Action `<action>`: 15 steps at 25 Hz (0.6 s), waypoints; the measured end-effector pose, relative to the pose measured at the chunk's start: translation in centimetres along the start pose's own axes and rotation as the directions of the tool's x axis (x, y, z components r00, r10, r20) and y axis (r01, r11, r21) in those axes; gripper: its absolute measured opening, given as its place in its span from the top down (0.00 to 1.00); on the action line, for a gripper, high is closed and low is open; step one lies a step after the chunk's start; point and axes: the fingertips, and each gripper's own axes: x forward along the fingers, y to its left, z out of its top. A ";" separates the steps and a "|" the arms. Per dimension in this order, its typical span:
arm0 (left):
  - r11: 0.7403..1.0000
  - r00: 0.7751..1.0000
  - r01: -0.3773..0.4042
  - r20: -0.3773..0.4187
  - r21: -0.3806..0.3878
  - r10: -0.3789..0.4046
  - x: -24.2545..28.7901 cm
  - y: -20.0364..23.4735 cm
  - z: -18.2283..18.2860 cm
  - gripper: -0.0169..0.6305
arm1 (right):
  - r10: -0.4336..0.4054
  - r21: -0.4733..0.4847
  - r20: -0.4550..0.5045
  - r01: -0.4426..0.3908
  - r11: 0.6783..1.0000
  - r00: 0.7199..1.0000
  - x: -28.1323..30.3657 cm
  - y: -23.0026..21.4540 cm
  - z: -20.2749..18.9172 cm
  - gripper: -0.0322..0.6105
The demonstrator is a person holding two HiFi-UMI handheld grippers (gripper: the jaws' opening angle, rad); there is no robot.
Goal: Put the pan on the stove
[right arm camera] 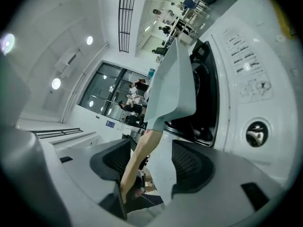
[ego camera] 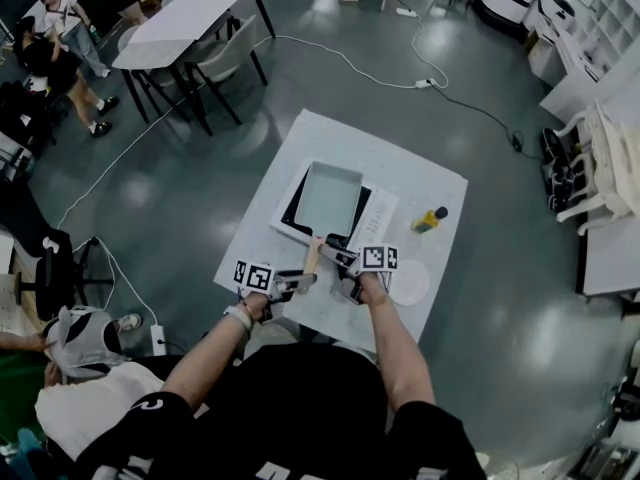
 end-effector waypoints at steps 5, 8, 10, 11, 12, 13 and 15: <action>0.999 0.998 -0.037 0.060 0.009 0.036 -1.6 0.0 0.8 0.72 | -0.057 -0.049 0.026 0.058 0.997 0.998 -2.6 -0.2 0.1 0.57; 0.997 0.991 -0.073 0.115 0.031 0.069 -2.7 -0.2 2.0 0.72 | -0.109 -0.108 0.041 0.113 0.988 0.993 -4.1 -0.2 0.5 0.57; 0.993 0.984 -0.103 0.153 0.048 0.095 -3.5 -0.5 3.0 0.72 | -0.142 -0.163 0.050 0.149 0.975 0.989 -5.0 0.1 0.9 0.57; 0.991 0.979 -0.120 0.172 0.058 0.108 -3.8 -0.7 3.5 0.72 | -0.158 -0.191 0.056 0.166 0.967 0.986 -5.4 0.3 1.1 0.57; 0.988 0.975 -0.136 0.189 0.072 0.121 -4.1 -1.0 3.9 0.72 | -0.172 -0.217 0.063 0.182 0.959 0.983 -5.8 0.6 1.3 0.57; 0.984 0.970 -0.154 0.205 0.088 0.133 -4.3 -1.2 4.3 0.72 | -0.183 -0.240 0.070 0.194 0.951 0.981 -6.2 0.8 1.4 0.58; 0.973 0.959 -0.194 0.234 0.121 0.162 -4.8 -1.7 4.9 0.72 | -0.199 -0.281 0.085 0.215 0.935 0.976 -7.0 1.2 1.6 0.59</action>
